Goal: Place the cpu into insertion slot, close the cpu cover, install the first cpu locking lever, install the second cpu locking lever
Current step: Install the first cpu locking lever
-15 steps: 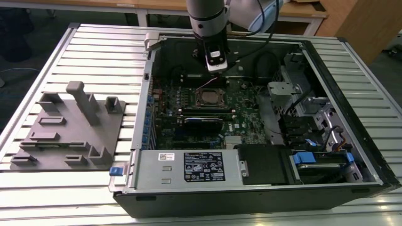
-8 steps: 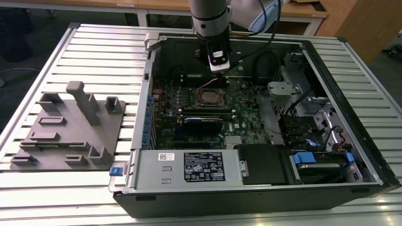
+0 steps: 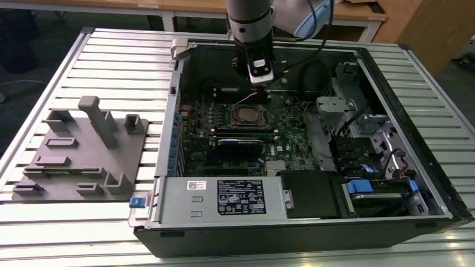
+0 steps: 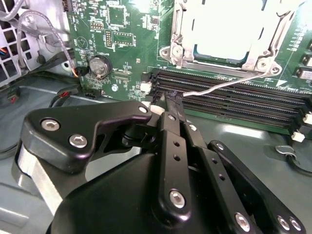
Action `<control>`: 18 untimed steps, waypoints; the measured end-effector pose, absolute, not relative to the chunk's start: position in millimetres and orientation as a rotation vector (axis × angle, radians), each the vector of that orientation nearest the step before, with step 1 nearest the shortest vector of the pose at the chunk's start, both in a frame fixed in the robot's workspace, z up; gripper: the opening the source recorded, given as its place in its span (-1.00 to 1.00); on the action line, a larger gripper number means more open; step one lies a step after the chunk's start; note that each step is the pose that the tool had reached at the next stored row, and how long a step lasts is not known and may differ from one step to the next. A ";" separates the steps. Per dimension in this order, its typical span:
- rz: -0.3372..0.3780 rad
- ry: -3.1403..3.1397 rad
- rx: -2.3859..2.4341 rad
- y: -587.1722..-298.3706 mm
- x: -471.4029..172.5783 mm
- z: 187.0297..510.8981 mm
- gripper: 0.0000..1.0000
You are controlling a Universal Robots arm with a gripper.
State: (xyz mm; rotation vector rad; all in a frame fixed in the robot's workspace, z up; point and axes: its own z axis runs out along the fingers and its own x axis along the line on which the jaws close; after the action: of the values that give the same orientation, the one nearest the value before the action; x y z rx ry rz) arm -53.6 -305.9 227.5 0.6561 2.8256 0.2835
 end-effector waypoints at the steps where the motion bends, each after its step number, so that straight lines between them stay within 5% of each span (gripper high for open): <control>1: 0.284 2.826 0.656 -305.9 -53.6 228.7 -0.80; 18: 0.284 2.822 0.655 -306.3 -55.6 234.8 -0.80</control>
State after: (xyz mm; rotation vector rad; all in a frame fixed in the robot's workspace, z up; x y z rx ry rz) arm -55.6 -306.3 234.8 0.6550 2.8224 0.2843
